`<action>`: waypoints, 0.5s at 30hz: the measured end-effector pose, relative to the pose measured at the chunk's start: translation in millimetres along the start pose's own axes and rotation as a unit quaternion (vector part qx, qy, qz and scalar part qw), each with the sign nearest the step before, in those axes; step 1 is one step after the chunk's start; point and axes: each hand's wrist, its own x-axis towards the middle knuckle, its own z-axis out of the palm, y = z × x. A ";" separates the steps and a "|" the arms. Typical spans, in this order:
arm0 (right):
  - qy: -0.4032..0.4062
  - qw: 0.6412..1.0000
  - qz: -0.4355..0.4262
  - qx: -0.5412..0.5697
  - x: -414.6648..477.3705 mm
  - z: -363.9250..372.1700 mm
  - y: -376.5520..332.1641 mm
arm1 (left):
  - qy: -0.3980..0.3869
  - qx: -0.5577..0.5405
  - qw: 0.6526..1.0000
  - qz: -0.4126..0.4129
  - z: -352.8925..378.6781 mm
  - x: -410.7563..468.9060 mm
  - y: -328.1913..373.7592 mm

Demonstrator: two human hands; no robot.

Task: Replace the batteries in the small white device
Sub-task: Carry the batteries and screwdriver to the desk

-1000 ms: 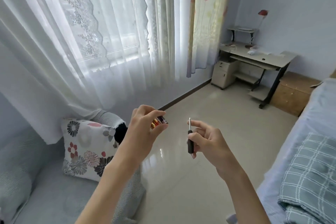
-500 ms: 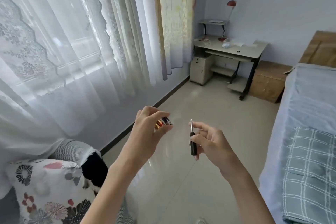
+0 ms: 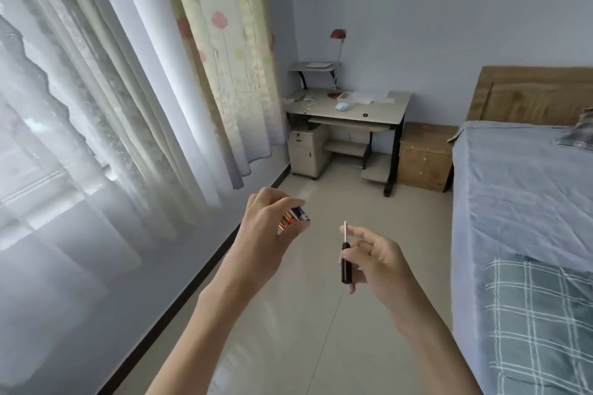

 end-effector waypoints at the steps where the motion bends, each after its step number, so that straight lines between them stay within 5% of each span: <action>1: 0.009 1.000 0.000 0.001 10.7 -5.4 -1.3 | -0.003 -0.001 1.000 0.004 5.1 16.0 -0.8; 15: 0.108 0.993 -0.035 -0.008 221.4 -40.8 -29.7 | -0.026 -0.021 0.996 0.079 58.6 242.5 -57.5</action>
